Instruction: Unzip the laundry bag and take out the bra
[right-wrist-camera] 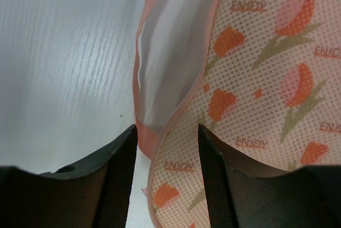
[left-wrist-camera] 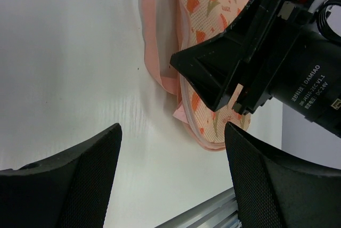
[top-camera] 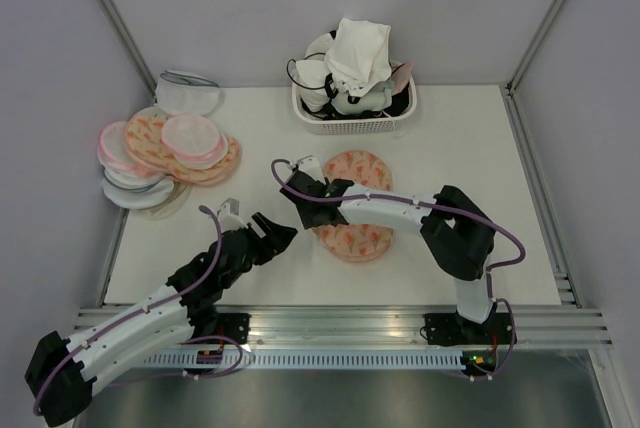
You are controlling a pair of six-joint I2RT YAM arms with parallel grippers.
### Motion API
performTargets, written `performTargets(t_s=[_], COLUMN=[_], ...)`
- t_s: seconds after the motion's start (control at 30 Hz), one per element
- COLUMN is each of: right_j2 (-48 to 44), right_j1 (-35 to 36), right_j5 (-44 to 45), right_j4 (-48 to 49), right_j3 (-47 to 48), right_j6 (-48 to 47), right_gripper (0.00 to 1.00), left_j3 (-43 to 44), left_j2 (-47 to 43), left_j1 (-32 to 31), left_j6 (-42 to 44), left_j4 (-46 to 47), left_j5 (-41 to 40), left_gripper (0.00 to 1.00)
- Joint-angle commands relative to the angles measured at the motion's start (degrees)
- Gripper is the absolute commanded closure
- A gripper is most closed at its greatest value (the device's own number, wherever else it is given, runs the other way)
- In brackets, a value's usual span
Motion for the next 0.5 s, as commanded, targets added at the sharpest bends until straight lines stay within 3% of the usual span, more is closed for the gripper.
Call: performTargets(t_s=[0.0,0.13,0.17,0.27,0.33,0.4,0.47], right_j2=[2.19,5.36,6.50,7.91,7.74,7.12,5.99], right_j1=[0.38,0.38,0.38,0.47,0.38,0.38,0.47], right_j5=[2.00,6.21,7.27,10.69,11.67,11.76,12.63], right_j4=[0.86,-2.65,-4.57,-7.83,-8.80,-8.81,-8.90], right_j3=[4.49,8.36,8.89,9.95,9.43,8.54,7.75], right_j6=[1.58,3.24,3.77,5.44,6.23,6.50,6.85], right_gripper=[0.44,0.54,0.69,0.84,0.80,0.65,0.60], left_j3=[-1.22,-2.10,-2.27,-2.71,-2.98,-3.15,-3.33], left_j2=[-0.67,-0.93,-1.11,-2.16,-2.86,-3.39,-3.83], left_j1=[-0.12,-0.04,-0.12,-0.04,-0.04,-0.04,-0.04], left_j6=[-2.08,-2.35,-2.52,-2.61,-2.61,-2.52,-2.61], left_j4=[0.74,0.74,0.74,0.65,0.47,0.30,0.03], left_j5=[-0.23,0.29,0.30,0.30,0.21,0.12,-0.14], left_gripper=[0.19,0.19,0.19,0.19,0.19,0.19,0.19])
